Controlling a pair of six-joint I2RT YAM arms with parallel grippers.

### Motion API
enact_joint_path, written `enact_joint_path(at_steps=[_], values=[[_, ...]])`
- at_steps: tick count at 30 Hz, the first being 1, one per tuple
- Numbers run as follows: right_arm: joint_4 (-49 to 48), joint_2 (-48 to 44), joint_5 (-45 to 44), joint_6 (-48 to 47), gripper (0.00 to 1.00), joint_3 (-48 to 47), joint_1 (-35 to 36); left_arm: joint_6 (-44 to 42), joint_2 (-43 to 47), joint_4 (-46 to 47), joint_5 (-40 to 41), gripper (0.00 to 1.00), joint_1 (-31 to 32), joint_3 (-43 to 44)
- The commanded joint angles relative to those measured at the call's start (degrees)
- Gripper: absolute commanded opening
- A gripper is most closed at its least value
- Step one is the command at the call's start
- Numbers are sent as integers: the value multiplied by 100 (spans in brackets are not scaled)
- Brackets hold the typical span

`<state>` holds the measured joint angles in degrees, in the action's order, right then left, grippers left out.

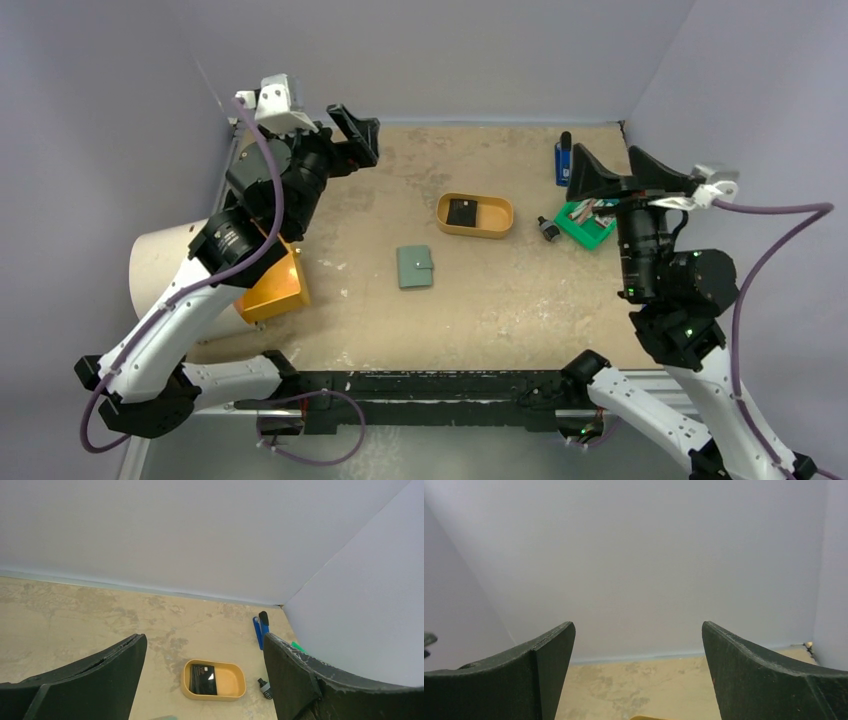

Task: Put the credit cards into the card holder
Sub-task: Reset both arms

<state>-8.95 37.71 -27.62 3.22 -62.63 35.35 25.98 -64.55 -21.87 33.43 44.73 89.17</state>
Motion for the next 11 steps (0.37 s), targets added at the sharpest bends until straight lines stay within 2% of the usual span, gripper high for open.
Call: enact_joint_path(at_steps=[1,6,11], values=[[-451,-170,-754,5,99,-142,20,30,291,282,107,86,-26,-134],[153,-84,-616,390,99,-421,18,21,414,269,257,86,-25,-181],[340,-27,-342,340,99,-528,15,-8,497,324,242,86,-26,-279]])
